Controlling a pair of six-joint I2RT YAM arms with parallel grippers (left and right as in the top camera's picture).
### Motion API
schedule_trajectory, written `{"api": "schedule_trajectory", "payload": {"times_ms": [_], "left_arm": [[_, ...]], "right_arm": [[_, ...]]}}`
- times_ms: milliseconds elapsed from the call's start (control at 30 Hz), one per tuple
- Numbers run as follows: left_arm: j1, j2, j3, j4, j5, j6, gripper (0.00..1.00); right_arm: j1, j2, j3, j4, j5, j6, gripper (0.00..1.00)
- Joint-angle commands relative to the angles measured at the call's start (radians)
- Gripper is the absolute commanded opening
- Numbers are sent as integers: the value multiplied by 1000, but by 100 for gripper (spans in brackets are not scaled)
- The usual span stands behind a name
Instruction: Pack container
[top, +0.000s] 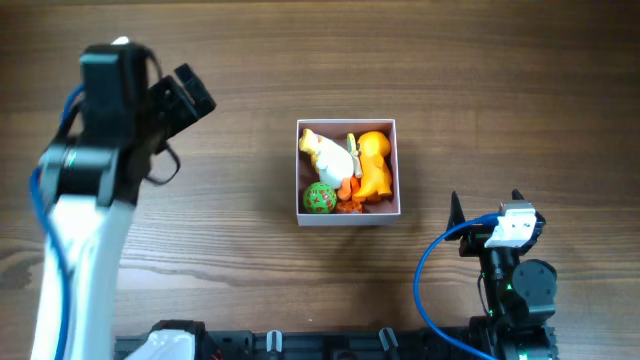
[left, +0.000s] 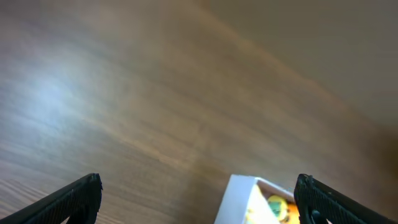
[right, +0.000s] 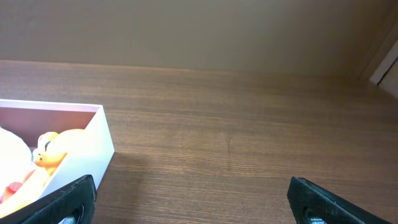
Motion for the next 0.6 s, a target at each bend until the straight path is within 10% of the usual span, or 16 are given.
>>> {"api": "schedule_trajectory", "payload": {"times_ms": [0, 567], "left_arm": [[3, -246, 13, 1, -35, 39, 100], [5, -1098, -45, -286, -146, 42, 100]], "right_arm": [[-4, -14, 0, 2, -16, 0, 100], [-4, -14, 0, 2, -16, 0, 100]]}}
